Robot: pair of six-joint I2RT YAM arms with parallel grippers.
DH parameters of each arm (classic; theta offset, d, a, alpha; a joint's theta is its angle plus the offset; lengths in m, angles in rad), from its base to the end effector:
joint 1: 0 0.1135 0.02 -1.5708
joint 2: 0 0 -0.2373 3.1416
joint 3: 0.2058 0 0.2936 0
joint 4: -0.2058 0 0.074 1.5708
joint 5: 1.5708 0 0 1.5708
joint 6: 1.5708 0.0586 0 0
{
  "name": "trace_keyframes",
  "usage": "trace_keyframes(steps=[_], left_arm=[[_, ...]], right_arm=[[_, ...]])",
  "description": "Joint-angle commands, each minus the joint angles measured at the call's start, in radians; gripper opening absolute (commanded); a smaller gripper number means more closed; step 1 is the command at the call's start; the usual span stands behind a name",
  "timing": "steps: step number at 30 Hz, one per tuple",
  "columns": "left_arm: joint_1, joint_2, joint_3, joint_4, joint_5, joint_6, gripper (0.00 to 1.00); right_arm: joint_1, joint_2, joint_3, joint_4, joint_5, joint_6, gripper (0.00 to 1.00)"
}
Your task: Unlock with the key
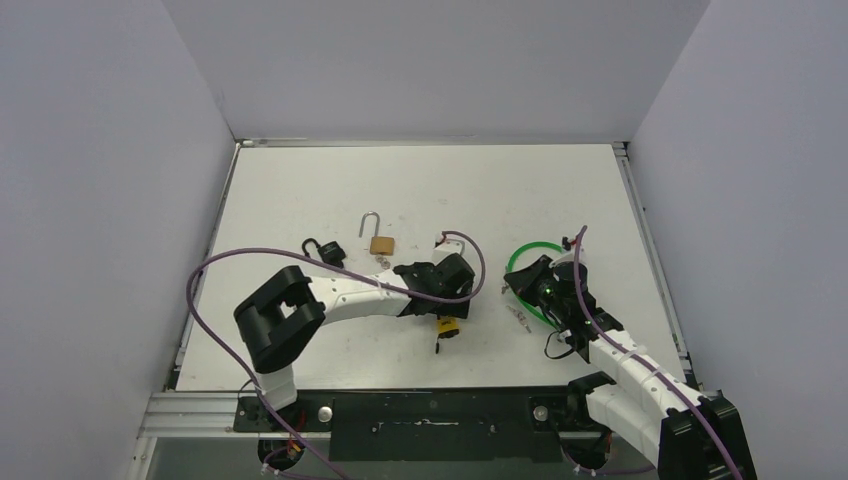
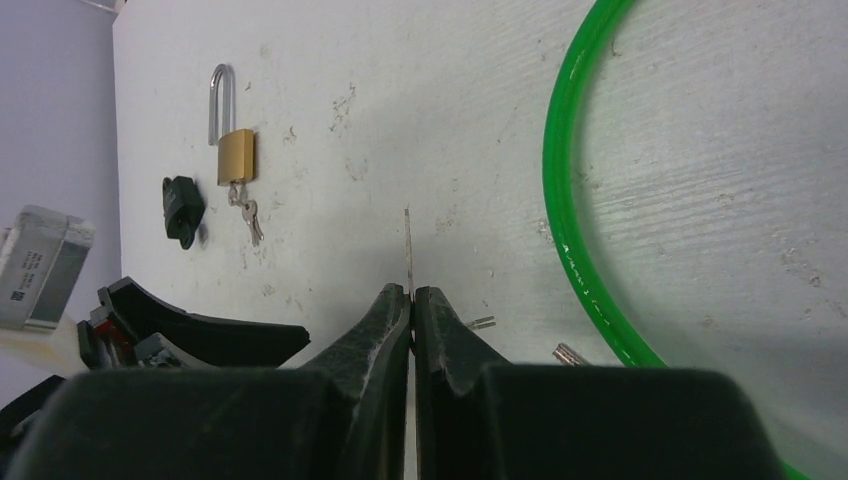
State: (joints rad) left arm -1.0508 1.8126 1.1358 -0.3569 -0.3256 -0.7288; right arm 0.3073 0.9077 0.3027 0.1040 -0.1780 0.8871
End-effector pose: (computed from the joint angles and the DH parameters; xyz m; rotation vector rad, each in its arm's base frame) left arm 0.2174 -0.3419 0.0994 0.2942 2.5285 -0.2808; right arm 0.2446 0.0885 0.1232 0.5154 2.1331 0.8919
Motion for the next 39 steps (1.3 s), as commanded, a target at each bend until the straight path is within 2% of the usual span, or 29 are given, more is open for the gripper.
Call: trace_keyframes(steps=[1,6,14,21,30,39], left_arm=[[0.002,-0.079,0.028,-0.022,0.021,-0.038,0.79],[0.001,-0.109,0.004,-0.050,0.020,-0.129,0.80],[0.023,-0.239,-0.110,0.041,0.012,-0.205,0.80],[0.046,-0.257,-0.131,0.056,0.067,-0.228,0.80],[0.052,-0.262,-0.171,0.101,0.104,-0.244,0.80],[0.044,-0.184,-0.162,0.115,0.146,-0.272,0.78]], right_arm=[[-0.005,-0.023,0.011,0.080,-0.035,-0.050,0.00],[-0.005,-0.068,-0.034,0.209,-0.131,-0.135,0.00],[-0.005,-0.174,-0.178,0.554,-0.339,-0.189,0.00],[-0.004,-0.181,-0.209,0.675,-0.447,-0.183,0.00],[-0.002,-0.178,-0.228,0.751,-0.497,-0.162,0.00],[-0.002,-0.173,-0.221,0.677,-0.423,-0.168,0.00]])
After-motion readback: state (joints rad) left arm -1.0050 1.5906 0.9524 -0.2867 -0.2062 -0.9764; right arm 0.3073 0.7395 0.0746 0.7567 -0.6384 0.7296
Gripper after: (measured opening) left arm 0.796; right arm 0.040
